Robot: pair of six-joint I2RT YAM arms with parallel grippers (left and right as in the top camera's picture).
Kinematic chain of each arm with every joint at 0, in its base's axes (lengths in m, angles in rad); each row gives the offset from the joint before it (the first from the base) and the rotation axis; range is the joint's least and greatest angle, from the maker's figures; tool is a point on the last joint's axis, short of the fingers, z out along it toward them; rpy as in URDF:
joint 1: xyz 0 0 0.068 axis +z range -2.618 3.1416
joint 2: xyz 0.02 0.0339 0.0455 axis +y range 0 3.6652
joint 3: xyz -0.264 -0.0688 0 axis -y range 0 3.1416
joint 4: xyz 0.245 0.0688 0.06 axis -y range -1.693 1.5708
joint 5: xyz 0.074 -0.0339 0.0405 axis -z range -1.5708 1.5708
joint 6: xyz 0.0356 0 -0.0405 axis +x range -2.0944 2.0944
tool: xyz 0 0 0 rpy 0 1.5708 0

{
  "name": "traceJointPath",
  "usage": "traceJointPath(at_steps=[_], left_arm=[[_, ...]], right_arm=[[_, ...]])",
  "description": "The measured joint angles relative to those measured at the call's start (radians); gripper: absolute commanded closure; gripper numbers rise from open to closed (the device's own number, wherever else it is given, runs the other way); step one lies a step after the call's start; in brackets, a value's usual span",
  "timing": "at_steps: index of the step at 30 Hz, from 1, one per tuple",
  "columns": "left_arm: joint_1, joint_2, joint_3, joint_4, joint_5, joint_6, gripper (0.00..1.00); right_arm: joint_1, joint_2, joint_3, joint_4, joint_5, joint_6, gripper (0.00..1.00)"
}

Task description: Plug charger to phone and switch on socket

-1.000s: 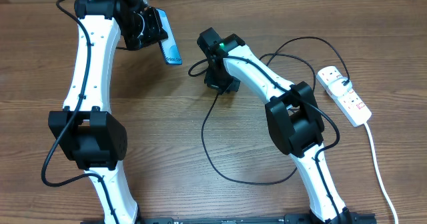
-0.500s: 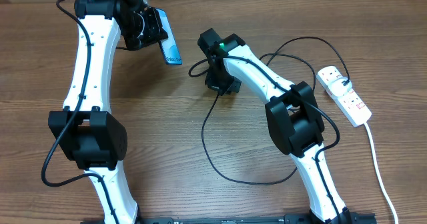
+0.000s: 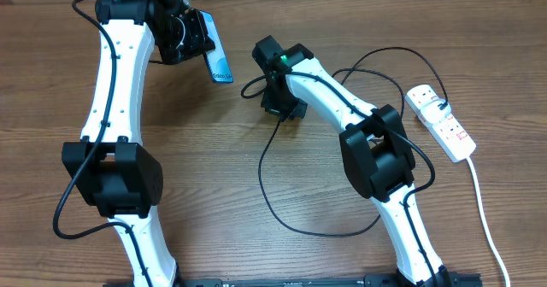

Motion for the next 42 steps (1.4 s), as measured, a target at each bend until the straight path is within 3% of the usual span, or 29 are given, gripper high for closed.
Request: traceJointPath(at_steps=[8, 19, 29, 33, 42], left_arm=[[0.0, 0.0, 0.0, 0.0, 0.0, 0.0, 0.96], [0.0, 0.0, 0.0, 0.023, 0.044, 0.009, 0.96], [0.0, 0.0, 0.0, 0.256, 0.407, 0.101, 0.96], [0.0, 0.0, 0.0, 0.397, 0.588, 0.101, 0.96], [0.0, 0.0, 0.0, 0.578, 0.739, 0.034, 0.96]], right_arm=[[0.0, 0.0, 0.0, 0.001, 0.004, 0.001, 0.96], [0.0, 0.0, 0.013, -0.06, -0.001, -0.027, 0.96], [0.0, -0.058, 0.151, -0.136, -0.076, -0.153, 0.96], [0.001, -0.196, 0.186, -0.152, -0.106, -0.212, 0.96], [0.046, -0.481, 0.223, -0.219, -0.13, -0.295, 0.96]])
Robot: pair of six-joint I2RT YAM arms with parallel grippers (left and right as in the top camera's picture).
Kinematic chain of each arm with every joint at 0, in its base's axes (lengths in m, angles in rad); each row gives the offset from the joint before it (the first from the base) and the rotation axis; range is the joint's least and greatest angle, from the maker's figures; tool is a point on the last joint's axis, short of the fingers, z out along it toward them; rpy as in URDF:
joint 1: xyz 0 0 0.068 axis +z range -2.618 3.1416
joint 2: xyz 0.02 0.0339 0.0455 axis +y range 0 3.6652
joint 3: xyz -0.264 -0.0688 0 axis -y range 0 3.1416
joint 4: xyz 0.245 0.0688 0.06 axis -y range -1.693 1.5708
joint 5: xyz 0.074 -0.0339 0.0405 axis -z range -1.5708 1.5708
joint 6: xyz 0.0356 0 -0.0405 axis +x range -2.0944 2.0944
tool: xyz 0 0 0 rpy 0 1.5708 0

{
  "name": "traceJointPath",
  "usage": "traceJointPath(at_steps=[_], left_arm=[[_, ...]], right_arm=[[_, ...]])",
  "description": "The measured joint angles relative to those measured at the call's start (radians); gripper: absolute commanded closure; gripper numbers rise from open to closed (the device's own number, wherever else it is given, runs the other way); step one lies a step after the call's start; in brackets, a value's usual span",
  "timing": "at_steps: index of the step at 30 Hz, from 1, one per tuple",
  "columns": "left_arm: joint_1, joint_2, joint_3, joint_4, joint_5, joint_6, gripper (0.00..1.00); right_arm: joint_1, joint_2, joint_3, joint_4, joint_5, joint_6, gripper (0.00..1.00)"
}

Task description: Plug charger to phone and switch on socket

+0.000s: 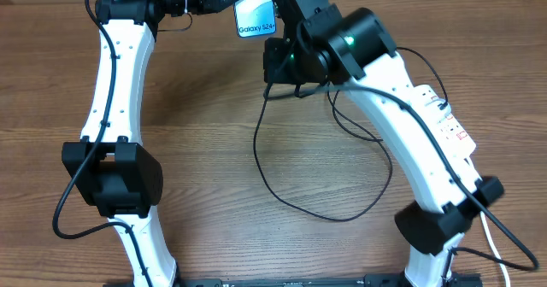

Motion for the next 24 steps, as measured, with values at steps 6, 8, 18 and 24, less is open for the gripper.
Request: traceJointPath(at_steps=[6, 8, 18, 24], left_arm=[[0.0, 0.0, 0.0, 0.031, 0.132, -0.008, 0.96], [0.0, 0.0, 0.0, 0.035, 0.182, -0.008, 0.96], [0.0, 0.0, 0.0, 0.037, 0.283, -0.007, 0.96], [0.0, 0.0, 0.002, -0.143, 0.034, -0.009, 0.96]], right_arm=[[0.047, -0.009, 0.0, 0.0, 0.0, -0.024, 0.96], [0.054, -0.008, 0.0, 0.001, 0.0, -0.027, 0.96], [0.056, -0.008, 0.0, -0.012, 0.059, -0.01, 0.96], [0.043, -0.008, 0.0, -0.059, 0.146, 0.101, 0.5]])
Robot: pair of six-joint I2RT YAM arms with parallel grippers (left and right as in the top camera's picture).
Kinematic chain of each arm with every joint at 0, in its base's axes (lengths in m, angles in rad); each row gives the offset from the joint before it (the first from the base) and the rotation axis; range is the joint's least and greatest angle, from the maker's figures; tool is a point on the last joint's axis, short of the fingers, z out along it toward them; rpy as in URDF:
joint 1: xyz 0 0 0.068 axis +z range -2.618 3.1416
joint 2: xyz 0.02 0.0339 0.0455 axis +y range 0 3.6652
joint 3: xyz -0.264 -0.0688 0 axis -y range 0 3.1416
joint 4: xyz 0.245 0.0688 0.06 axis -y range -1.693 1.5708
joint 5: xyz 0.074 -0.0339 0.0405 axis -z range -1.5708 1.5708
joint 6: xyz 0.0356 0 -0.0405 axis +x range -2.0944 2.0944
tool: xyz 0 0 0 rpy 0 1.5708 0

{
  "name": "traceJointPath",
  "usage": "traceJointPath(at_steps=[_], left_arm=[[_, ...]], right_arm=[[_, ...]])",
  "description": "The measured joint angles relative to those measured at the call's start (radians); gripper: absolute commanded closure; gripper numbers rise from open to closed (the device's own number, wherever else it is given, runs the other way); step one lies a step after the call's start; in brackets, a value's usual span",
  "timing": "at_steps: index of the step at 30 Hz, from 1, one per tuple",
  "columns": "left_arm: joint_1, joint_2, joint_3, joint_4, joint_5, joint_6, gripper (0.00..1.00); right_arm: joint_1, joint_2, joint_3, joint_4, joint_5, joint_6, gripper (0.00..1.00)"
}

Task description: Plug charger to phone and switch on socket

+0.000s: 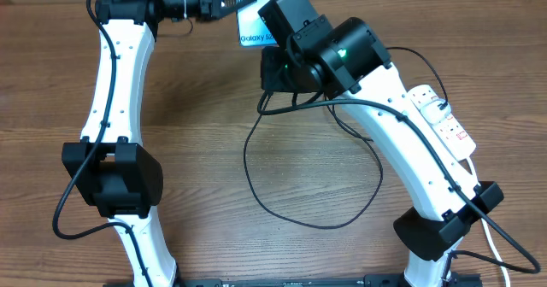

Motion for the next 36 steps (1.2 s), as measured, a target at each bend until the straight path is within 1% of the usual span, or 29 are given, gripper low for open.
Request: traceJointPath(at_steps=[1, 3, 5, 6, 10, 12, 13, 14, 16, 19, 24, 31, 36], left_arm=[[0.0, 0.0, 0.0, -0.066, -0.097, -0.001, 0.96], [0.0, 0.0, -0.001, -0.146, -0.229, -0.003, 0.96], [0.0, 0.0, -0.001, -0.207, -0.352, -0.002, 0.96], [0.0, 0.0, -0.001, -0.225, -0.405, -0.002, 0.96], [0.001, 0.0, -0.001, -0.272, -0.567, -0.01, 0.96], [0.0, 0.0, -0.001, -0.299, -0.652, -0.047, 0.96], [0.001, 0.0, -0.001, -0.32, -0.718, -0.079, 0.96], [0.001, 0.0, -0.001, -0.324, -0.734, -0.089, 0.96], [0.001, 0.0, -0.001, -0.341, -0.812, -0.134, 0.96], [0.001, 0.0, -0.001, -0.356, -0.86, -0.161, 0.96], [0.001, 0.0, -0.001, -0.392, -0.896, -0.182, 0.96], [0.001, 0.0, -0.001, -0.442, -0.921, -0.182, 0.96], [0.001, 0.0, -0.001, -0.449, -0.946, -0.182, 0.96]], right_arm=[[-0.009, 0.0, 0.0, -0.005, 0.011, 0.014, 0.45], [-0.027, 0.0, 0.0, -0.008, 0.018, 0.03, 0.43], [-0.051, 0.0, 0.0, -0.008, 0.017, 0.041, 0.35], [-0.062, 0.001, 0.0, -0.005, 0.011, 0.037, 0.34], [-0.103, 0.019, 0.0, 0.006, -0.043, 0.0, 0.32], [-0.119, 0.047, 0.0, 0.008, -0.061, -0.013, 0.32], [-0.129, 0.079, 0.0, 0.009, -0.072, -0.019, 0.32], [-0.13, 0.085, 0.0, 0.009, -0.073, -0.02, 0.32], [-0.146, 0.146, 0.0, 0.014, -0.087, -0.026, 0.33], [-0.162, 0.215, 0.0, 0.039, -0.093, -0.029, 0.36], [-0.166, 0.344, 0.0, 0.156, -0.095, 0.001, 0.41], [-0.109, 0.468, 0.0, 0.233, 0.013, 0.134, 0.41], [-0.055, 0.516, 0.0, 0.238, 0.056, 0.204, 0.41]])
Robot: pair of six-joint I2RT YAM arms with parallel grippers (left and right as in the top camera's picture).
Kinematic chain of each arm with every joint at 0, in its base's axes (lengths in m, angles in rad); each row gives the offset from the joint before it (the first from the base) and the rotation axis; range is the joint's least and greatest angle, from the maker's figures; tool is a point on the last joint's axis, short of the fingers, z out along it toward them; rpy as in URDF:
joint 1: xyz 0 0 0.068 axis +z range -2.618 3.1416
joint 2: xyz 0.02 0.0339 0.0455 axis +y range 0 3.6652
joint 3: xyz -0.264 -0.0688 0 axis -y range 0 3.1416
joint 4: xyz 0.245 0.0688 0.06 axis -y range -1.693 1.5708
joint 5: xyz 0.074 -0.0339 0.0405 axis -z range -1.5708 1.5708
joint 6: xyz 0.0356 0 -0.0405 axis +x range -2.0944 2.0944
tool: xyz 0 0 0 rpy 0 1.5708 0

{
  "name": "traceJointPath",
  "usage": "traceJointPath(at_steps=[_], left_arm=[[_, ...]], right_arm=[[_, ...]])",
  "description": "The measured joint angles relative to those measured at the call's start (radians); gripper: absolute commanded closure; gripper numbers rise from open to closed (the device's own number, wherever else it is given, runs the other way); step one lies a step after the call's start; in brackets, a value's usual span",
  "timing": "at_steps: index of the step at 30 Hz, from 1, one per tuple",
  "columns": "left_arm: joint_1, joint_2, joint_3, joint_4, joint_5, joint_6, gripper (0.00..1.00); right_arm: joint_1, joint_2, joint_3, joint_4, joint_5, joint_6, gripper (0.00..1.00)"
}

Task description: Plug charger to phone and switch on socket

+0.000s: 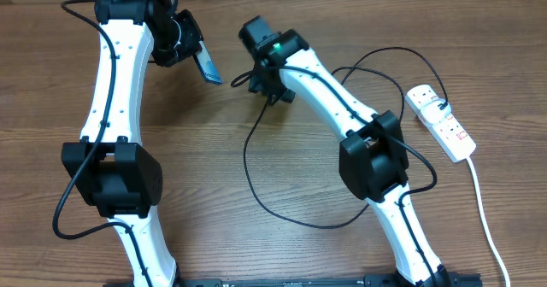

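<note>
My left gripper (193,55) is shut on the phone (208,67), which it holds tilted and edge-on above the table at the back left. Just right of the phone is my right gripper (256,80); its fingers are hidden under the wrist. The black charger cable (249,163) comes out from under it, so it appears shut on the cable's plug end. From there the cable loops down over the table and back up to the white socket strip (441,122) at the right. Whether the plug sits in the phone cannot be made out.
The wooden table (197,176) carries both arm bases at the front edge. The white lead (484,219) of the socket strip runs down the right side to the front. The cable's loop lies across the middle, between the two arms.
Both grippers have come down from the raised position at the back. The phone, which faced the camera, is now tilted edge-on, and the right gripper sits just right of it instead of overlapping it.
At first the left gripper held the phone tilted at the back left, while the right gripper was low on the table at the cable's end. Then both were raised, with the right gripper against the upturned phone's end. Now both are lowered again, side by side.
</note>
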Motion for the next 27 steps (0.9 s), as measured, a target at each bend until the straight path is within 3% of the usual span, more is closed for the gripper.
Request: traceJointPath(at_steps=[15, 19, 21, 26, 27], left_arm=[[0.0, 0.0, 0.0, 0.0, -0.021, -0.018, 0.96], [0.0, 0.0, 0.0, -0.003, -0.022, -0.023, 0.96], [0.0, 0.0, 0.0, -0.006, -0.022, -0.023, 0.96], [0.0, 0.0, 0.0, -0.01, -0.023, -0.024, 0.96], [0.0, 0.0, 0.0, -0.01, -0.024, -0.024, 0.96]], right_arm=[[0.047, 0.052, -0.067, -0.046, -0.094, 0.056, 0.41], [0.089, 0.052, -0.073, -0.051, -0.076, 0.052, 0.33], [0.099, 0.05, -0.078, -0.062, -0.068, 0.054, 0.4], [0.103, 0.034, -0.114, -0.134, -0.112, 0.051, 0.8], [0.104, 0.031, -0.122, -0.154, -0.123, 0.044, 0.84]])
